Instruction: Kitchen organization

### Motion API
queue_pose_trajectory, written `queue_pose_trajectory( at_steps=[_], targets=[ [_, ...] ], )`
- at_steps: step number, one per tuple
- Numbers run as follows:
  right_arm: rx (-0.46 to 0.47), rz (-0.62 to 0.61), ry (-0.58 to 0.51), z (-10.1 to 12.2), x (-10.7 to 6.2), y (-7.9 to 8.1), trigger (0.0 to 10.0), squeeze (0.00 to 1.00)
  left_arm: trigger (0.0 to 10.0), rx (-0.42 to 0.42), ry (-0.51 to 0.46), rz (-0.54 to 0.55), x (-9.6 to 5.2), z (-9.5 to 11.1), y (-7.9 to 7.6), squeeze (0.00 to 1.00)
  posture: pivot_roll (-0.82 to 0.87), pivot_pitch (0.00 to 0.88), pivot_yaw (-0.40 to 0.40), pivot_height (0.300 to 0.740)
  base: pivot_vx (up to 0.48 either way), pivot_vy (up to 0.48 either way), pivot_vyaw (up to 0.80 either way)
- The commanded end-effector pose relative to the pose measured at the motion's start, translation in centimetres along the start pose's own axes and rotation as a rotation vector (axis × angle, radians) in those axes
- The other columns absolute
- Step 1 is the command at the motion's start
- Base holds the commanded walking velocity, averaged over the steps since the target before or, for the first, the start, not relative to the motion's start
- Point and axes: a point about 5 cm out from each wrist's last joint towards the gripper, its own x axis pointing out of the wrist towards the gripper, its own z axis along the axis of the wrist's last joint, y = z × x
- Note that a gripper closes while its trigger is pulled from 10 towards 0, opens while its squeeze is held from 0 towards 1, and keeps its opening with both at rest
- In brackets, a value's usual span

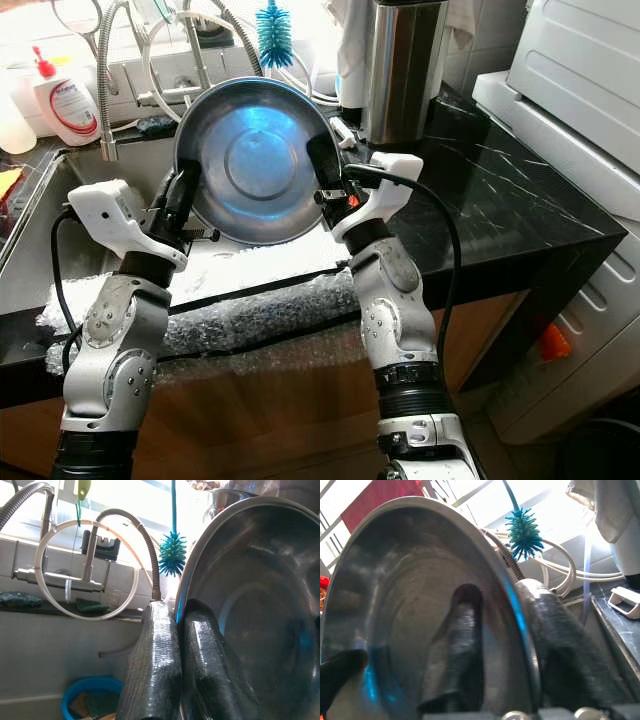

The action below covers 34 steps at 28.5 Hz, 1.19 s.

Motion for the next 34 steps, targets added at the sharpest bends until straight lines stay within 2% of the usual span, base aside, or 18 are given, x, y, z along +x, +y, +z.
queue_pose_trajectory(
  at_steps=[1,9,10,12,13,15,18,19,20,21,22,23,24,26,28,29,31,34],
  targets=[
    [-0.013,0.055,-0.019,0.5,0.6,1.2,10.0,1.00,0.0,-0.006,0.005,0.040,-0.1,0.0,0.6,0.00,-0.04,0.000,0.075,0.740,0.000,0.000,0.00],
    [-0.024,0.034,-0.014,0.4,0.5,0.9,10.0,1.00,0.0,-0.076,-0.071,0.172,0.1,1.1,2.3,0.00,-0.04,0.000,0.072,0.740,0.000,0.000,0.00],
    [-0.039,0.020,-0.011,0.4,0.5,0.8,10.0,0.87,0.0,-0.092,-0.091,0.200,0.1,1.4,2.7,0.00,-0.04,0.000,0.072,0.740,0.000,0.000,0.00],
    [-0.051,0.012,-0.008,0.4,0.4,0.6,10.0,0.87,0.0,-0.109,-0.101,0.214,0.1,1.6,2.9,0.00,-0.04,0.000,0.072,0.740,0.000,0.000,0.00],
    [-0.070,-0.014,-0.004,0.4,0.4,0.3,10.0,0.00,0.0,-0.115,-0.117,0.237,0.1,1.8,3.2,0.00,-0.04,0.000,0.072,0.740,0.000,0.000,0.00],
    [-0.073,-0.050,-0.006,0.4,0.3,-0.2,10.0,0.00,0.0,-0.114,-0.136,0.266,0.0,2.1,3.6,0.00,-0.04,0.000,0.071,0.740,0.000,0.000,0.00],
    [-0.085,-0.099,-0.011,0.5,0.1,-0.7,10.0,0.00,0.0,-0.068,-0.164,0.341,-0.2,2.5,4.6,0.00,-0.04,0.000,0.071,0.740,0.000,0.000,0.00],
    [-0.114,-0.108,-0.015,0.6,0.0,-0.9,10.0,0.00,0.8,0.022,-0.154,0.369,-0.2,2.6,5.1,0.00,-0.04,0.000,0.071,0.740,0.000,0.000,0.00],
    [-0.123,-0.109,-0.016,0.7,0.0,-0.9,10.0,0.00,0.8,0.063,-0.147,0.375,-0.2,2.7,5.3,0.00,-0.04,0.000,0.071,0.740,0.000,0.000,0.00],
    [-0.198,-0.116,-0.022,0.9,-0.2,-1.0,10.0,0.00,10.0,0.177,-0.118,0.360,-0.2,2.5,5.5,0.00,-0.04,0.000,0.071,0.740,0.000,0.000,0.00],
    [-0.239,-0.118,-0.025,1.0,-0.4,-1.0,10.0,0.00,10.0,0.220,-0.104,0.351,-0.2,2.3,5.7,0.00,-0.05,0.000,0.071,0.740,0.000,0.000,0.00],
    [-0.239,-0.118,-0.025,1.0,-0.4,-1.0,10.0,0.00,10.0,0.220,-0.104,0.351,-0.2,2.3,5.7,0.00,-0.05,0.000,0.071,0.740,0.000,0.000,0.00],
    [-0.371,-0.096,-0.031,1.2,-1.0,-0.8,10.0,0.00,10.0,0.295,-0.087,0.350,-0.6,2.1,6.4,0.00,-0.05,0.000,0.070,0.740,0.000,0.000,0.00],
    [-0.438,-0.100,-0.047,1.4,-2.4,-0.8,10.0,0.00,10.0,0.365,-0.080,0.386,-1.5,2.4,8.0,0.00,-0.06,0.000,0.072,0.740,0.000,0.000,0.00],
    [-0.443,-0.126,-0.055,1.5,-2.9,-1.1,10.0,0.00,10.0,0.400,-0.072,0.394,-1.8,2.4,8.6,0.00,-0.06,0.000,0.072,0.740,0.000,0.000,0.00],
    [-0.488,-0.147,-0.069,1.7,-3.4,-1.2,10.0,0.00,10.0,0.452,-0.061,0.399,-2.2,2.4,9.2,0.00,-0.06,0.000,0.075,0.740,0.000,0.000,0.00],
    [-0.532,-0.134,-0.080,1.7,-3.9,-0.7,10.0,0.00,10.0,0.460,-0.060,0.427,-2.6,2.6,9.9,0.00,-0.07,0.000,0.077,0.740,0.000,0.000,0.00],
    [-0.529,-0.148,-0.086,1.5,-4.2,-0.5,10.0,0.00,10.0,0.482,-0.057,0.428,-2.8,2.4,10.0,0.00,-0.07,0.000,0.074,0.740,0.000,0.000,0.00]
  ],
)
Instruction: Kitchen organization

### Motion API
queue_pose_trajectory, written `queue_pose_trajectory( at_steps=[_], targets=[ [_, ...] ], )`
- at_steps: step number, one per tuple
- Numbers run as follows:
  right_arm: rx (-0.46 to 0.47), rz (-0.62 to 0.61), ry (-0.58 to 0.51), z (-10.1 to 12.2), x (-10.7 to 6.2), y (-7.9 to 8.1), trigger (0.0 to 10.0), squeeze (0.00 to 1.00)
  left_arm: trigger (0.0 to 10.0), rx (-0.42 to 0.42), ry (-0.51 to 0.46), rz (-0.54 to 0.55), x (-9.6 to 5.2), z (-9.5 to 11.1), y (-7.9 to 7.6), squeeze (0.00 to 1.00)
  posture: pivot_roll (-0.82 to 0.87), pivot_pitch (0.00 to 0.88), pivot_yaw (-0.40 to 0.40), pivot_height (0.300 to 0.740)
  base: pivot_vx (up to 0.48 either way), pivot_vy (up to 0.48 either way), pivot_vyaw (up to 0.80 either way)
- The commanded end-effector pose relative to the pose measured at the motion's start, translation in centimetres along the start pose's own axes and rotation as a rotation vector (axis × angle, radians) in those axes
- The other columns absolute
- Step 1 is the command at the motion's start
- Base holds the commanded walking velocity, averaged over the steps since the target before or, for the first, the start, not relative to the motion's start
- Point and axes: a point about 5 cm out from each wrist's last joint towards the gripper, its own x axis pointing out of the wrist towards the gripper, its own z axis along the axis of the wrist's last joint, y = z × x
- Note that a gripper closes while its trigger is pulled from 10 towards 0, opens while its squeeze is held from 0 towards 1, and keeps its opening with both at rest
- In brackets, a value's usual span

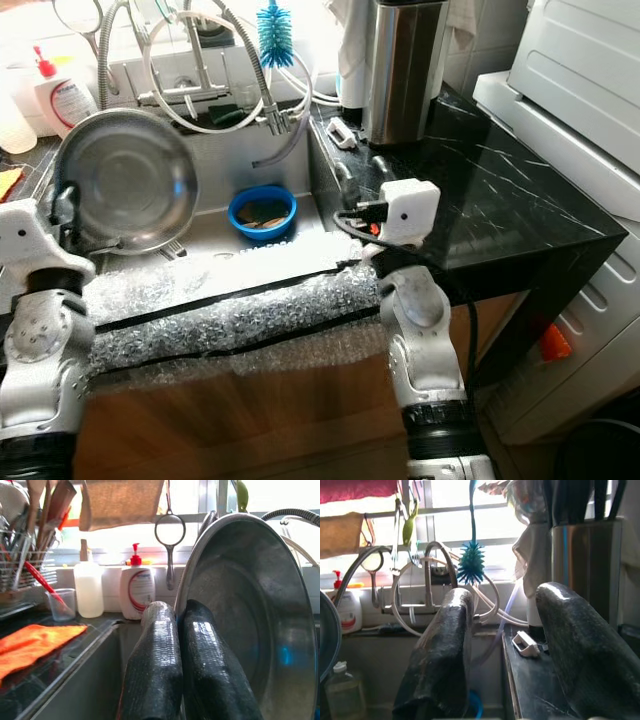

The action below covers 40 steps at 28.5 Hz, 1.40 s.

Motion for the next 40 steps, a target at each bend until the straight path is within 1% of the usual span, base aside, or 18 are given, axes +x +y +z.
queue_pose_trajectory(
  at_steps=[1,3,5,6,8,12,16,19,20,21,25,26,27,33,34,35,38,40],
  targets=[
    [-0.011,0.012,-0.016,0.4,0.0,0.6,10.0,0.00,10.0,0.035,-0.017,0.004,0.1,0.1,0.2,0.00,-0.07,0.000,0.073,0.740,0.000,0.000,0.00],
    [-0.020,0.023,-0.010,0.2,-0.5,1.3,10.0,0.00,10.0,0.054,-0.016,-0.016,0.2,-0.3,-0.2,0.00,-0.07,0.000,0.073,0.740,0.000,0.000,0.00],
    [-0.003,0.023,-0.002,0.1,-0.8,1.7,10.0,0.00,10.0,0.066,-0.018,-0.026,0.3,-0.4,-0.4,0.00,-0.08,0.000,0.076,0.740,0.000,0.000,0.00],
    [0.004,0.037,-0.005,0.2,-1.1,2.3,10.0,0.00,10.0,0.107,-0.011,-0.044,0.4,-0.7,-0.6,0.00,-0.08,0.000,0.075,0.740,0.000,0.000,0.00],
    [0.017,0.042,-0.004,0.3,-1.6,2.8,10.0,0.00,10.0,0.105,0.007,-0.044,0.5,-1.2,-0.7,0.00,-0.08,0.000,0.074,0.740,0.000,0.000,0.00],
    [0.001,0.023,0.004,0.1,-2.1,2.8,10.0,0.00,10.0,0.097,0.012,-0.040,0.6,-1.5,-0.7,0.00,-0.09,0.000,0.074,0.740,0.000,0.000,0.00],
    [-0.020,-0.028,0.039,-0.5,-2.7,1.9,10.0,0.00,10.0,0.101,0.036,-0.064,0.8,-2.2,-1.2,0.00,-0.09,0.000,0.076,0.740,0.000,0.000,0.00],
    [-0.029,-0.036,0.061,-0.9,-3.0,1.7,10.0,0.00,10.0,0.104,0.037,-0.070,1.1,-2.3,-1.3,0.00,-0.09,0.000,0.077,0.740,0.000,0.000,0.00],
    [-0.033,-0.041,0.074,-1.2,-3.2,1.6,10.0,0.00,10.0,0.109,0.040,-0.074,1.3,-2.4,-1.4,0.00,-0.09,0.000,0.077,0.740,0.000,0.000,0.00],
    [-0.037,-0.049,0.095,-1.6,-3.5,1.6,10.0,0.00,10.0,0.116,0.045,-0.076,1.9,-2.5,-1.5,0.00,-0.09,0.000,0.079,0.740,0.000,0.000,0.00],
    [-0.034,-0.049,0.101,-1.7,-3.5,1.8,10.0,0.00,10.0,0.138,0.059,-0.073,3.0,-2.7,-1.5,0.00,-0.10,0.000,0.081,0.740,0.000,0.000,0.00],
    [-0.034,-0.049,0.101,-1.7,-3.5,1.8,10.0,0.00,10.0,0.138,0.059,-0.073,3.0,-2.7,-1.5,0.00,-0.10,0.000,0.081,0.740,0.000,0.000,0.00],
    [-0.032,-0.046,0.102,-1.7,-3.4,1.9,10.0,0.00,10.0,0.167,0.101,-0.094,3.7,-3.2,-1.8,0.00,-0.09,0.000,0.083,0.740,0.000,0.000,0.00],
    [-0.022,-0.026,0.104,-1.6,-3.0,2.4,10.0,0.00,10.0,0.254,0.259,-0.182,5.0,-5.2,-2.9,0.00,-0.10,0.000,0.093,0.740,0.000,0.000,0.00],
    [-0.020,-0.023,0.106,-1.6,-2.9,2.5,10.0,0.00,10.0,0.259,0.281,-0.193,5.2,-5.4,-3.1,0.00,-0.10,0.000,0.092,0.740,0.000,0.000,0.00],
    [-0.017,-0.013,0.107,-1.6,-2.9,2.6,10.0,0.00,10.0,0.273,0.324,-0.214,5.4,-5.9,-3.5,0.00,-0.10,0.000,0.092,0.740,0.000,0.000,0.00],
    [-0.017,-0.010,0.107,-1.6,-2.8,2.7,10.0,0.00,10.0,0.278,0.333,-0.222,5.6,-5.9,-3.6,0.00,-0.10,0.000,0.093,0.740,0.000,0.000,0.00],
    [-0.016,-0.001,0.108,-1.5,-2.6,2.8,10.0,0.00,10.0,0.286,0.396,-0.277,6.1,-6.5,-4.5,0.00,-0.10,0.000,0.099,0.740,0.000,0.000,0.00]
  ],
)
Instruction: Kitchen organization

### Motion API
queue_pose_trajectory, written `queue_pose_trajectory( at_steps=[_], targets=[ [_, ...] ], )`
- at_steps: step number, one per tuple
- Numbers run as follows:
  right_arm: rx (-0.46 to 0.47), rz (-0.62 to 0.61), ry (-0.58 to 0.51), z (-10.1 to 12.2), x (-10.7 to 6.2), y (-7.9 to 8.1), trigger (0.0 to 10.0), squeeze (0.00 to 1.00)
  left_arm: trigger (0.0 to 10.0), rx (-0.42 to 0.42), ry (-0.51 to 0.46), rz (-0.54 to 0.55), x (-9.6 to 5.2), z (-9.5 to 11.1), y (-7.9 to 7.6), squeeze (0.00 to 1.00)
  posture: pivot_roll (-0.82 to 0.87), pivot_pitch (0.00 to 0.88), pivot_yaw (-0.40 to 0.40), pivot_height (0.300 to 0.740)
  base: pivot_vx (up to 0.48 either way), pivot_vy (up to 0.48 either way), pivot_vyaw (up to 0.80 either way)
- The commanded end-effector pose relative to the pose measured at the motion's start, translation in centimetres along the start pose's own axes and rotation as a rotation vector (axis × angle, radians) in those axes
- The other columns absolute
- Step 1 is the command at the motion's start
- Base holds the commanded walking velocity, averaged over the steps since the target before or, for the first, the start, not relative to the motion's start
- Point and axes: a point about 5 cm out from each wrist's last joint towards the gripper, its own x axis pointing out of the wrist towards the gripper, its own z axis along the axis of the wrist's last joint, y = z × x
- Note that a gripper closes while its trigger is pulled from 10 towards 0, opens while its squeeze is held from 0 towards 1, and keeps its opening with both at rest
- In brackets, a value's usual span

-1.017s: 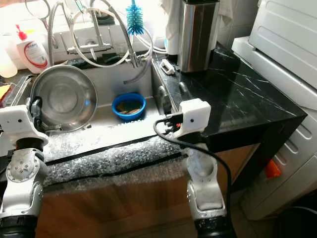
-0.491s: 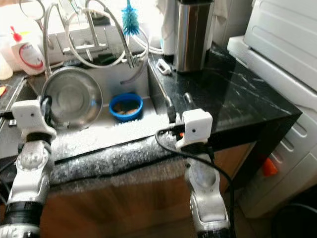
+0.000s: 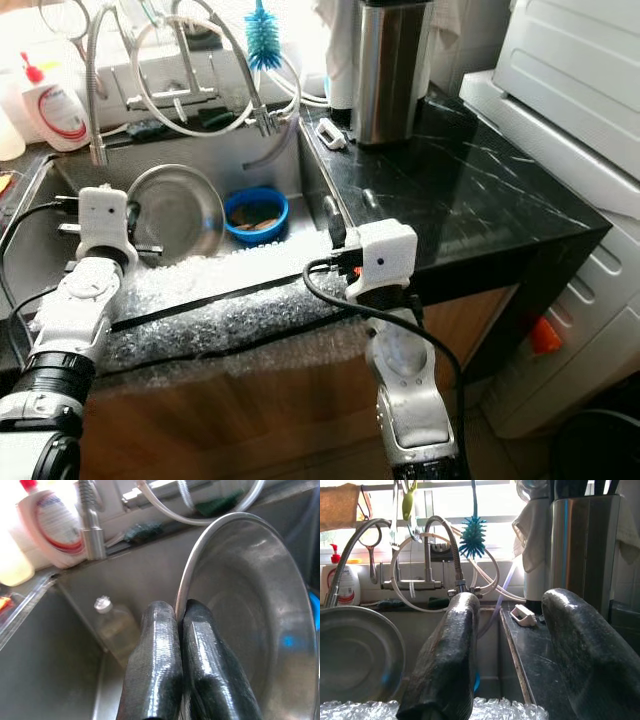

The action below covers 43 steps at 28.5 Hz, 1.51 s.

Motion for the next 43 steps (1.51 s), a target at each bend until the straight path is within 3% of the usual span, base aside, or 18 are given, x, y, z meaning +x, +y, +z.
queue_pose_trajectory(
  at_steps=[1,7,11,24,25,33,34,35,36,43],
  targets=[
    [0.011,0.020,0.010,0.0,0.4,0.4,10.0,0.00,10.0,0.034,0.049,-0.044,0.9,0.4,0.0,0.00,-0.10,0.000,0.099,0.740,0.000,0.000,0.00],
    [0.010,0.021,0.010,0.0,0.4,0.5,10.0,0.00,10.0,0.039,0.076,-0.060,1.2,0.3,-0.2,0.00,-0.10,0.000,0.099,0.740,0.000,0.000,0.00],
    [0.011,0.046,0.011,0.1,0.7,0.9,10.0,0.00,10.0,-0.131,0.284,-0.080,1.6,-1.7,-1.3,0.00,-0.12,0.000,0.121,0.740,0.000,0.000,0.00],
    [0.017,0.084,0.021,0.0,1.1,1.2,10.0,0.00,10.0,-0.197,0.423,-0.105,1.0,-3.8,-2.2,0.00,-0.11,0.000,0.117,0.740,0.000,0.000,0.00],
    [0.016,0.090,0.021,0.1,1.2,1.2,10.0,0.00,10.0,-0.191,0.435,-0.111,0.9,-4.0,-2.3,0.20,-0.11,0.000,0.117,0.740,0.000,0.000,0.00],
    [0.015,0.093,0.020,0.1,1.2,1.2,10.0,0.00,10.0,-0.190,0.439,-0.111,0.9,-4.0,-2.3,0.20,-0.11,0.000,0.117,0.740,0.000,0.000,0.00],
    [0.016,0.093,0.020,0.1,1.2,1.2,10.0,0.00,10.0,-0.191,0.441,-0.114,0.9,-4.0,-2.4,0.72,-0.11,0.000,0.119,0.740,0.000,0.000,0.00],
    [0.016,0.092,0.020,0.1,1.2,1.2,10.0,0.00,10.0,-0.191,0.442,-0.117,0.9,-4.1,-2.4,0.72,-0.11,0.000,0.119,0.740,0.000,0.000,0.00],
    [0.021,0.096,0.019,0.1,1.3,1.4,10.0,0.00,10.0,-0.186,0.446,-0.122,0.8,-4.2,-2.4,1.00,-0.11,0.000,0.125,0.740,0.000,0.000,0.00],
    [0.031,0.105,0.016,0.1,1.4,1.7,10.0,0.00,10.0,-0.173,0.433,-0.119,0.8,-4.2,-2.2,1.00,-0.11,0.000,0.122,0.740,0.000,0.000,0.00]
  ],
)
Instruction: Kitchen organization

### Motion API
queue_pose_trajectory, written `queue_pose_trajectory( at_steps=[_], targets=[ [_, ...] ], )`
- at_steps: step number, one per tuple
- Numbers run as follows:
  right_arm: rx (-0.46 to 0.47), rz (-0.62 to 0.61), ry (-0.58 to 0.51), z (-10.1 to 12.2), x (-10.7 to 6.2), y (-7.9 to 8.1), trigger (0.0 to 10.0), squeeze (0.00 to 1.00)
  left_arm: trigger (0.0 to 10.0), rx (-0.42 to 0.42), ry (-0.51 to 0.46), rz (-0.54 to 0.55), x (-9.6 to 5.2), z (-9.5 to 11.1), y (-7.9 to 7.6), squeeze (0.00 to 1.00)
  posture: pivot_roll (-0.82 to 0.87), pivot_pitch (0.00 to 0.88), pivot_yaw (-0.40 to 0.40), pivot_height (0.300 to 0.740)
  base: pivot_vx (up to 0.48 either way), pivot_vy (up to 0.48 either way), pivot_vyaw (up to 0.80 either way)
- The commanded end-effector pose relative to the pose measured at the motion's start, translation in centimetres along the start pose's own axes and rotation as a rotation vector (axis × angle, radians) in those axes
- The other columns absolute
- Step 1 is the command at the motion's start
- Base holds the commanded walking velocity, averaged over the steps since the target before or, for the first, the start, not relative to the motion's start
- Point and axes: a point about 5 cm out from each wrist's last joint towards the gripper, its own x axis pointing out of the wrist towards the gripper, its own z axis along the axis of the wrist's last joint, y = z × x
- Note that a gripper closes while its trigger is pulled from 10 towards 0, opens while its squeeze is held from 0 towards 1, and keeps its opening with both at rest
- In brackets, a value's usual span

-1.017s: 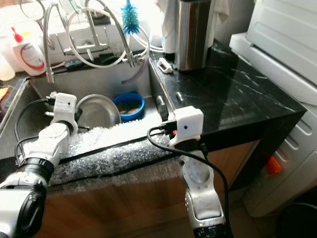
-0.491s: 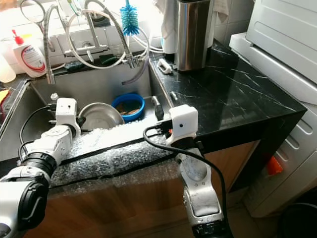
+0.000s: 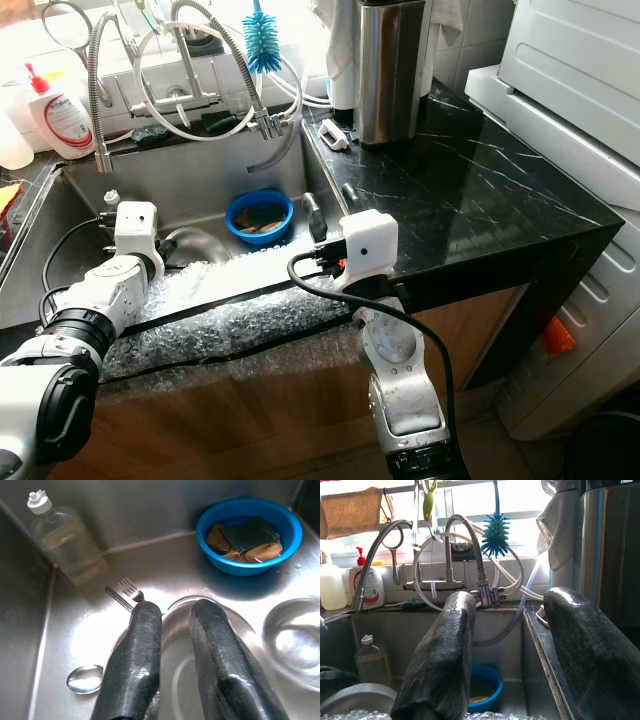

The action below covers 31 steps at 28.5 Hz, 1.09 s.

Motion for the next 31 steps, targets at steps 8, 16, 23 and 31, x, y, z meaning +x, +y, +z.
queue_pose_trajectory(
  at_steps=[8,16,23,31],
  targets=[
    [0.015,0.025,0.002,-0.1,0.3,0.8,10.0,0.00,10.0,0.042,-0.068,0.008,-0.2,-0.1,0.3,0.00,-0.11,0.000,0.122,0.740,0.000,0.000,0.00],
    [0.015,0.018,-0.005,-0.1,0.4,0.5,10.0,0.00,10.0,-0.006,-0.527,0.061,-3.1,3.7,1.9,0.00,-0.10,0.000,0.113,0.740,0.000,0.000,0.00],
    [0.019,-0.013,-0.005,-0.3,0.3,-0.1,10.0,0.00,10.0,0.008,-0.777,0.202,-9.6,1.8,5.8,0.00,-0.09,0.000,0.098,0.740,0.000,0.000,0.00],
    [0.017,-0.036,-0.001,-0.5,0.2,-0.8,10.0,0.00,10.0,0.060,-0.763,0.222,-12.8,-0.8,5.9,0.00,-0.08,0.000,0.084,0.740,0.000,0.000,0.00]
  ],
)
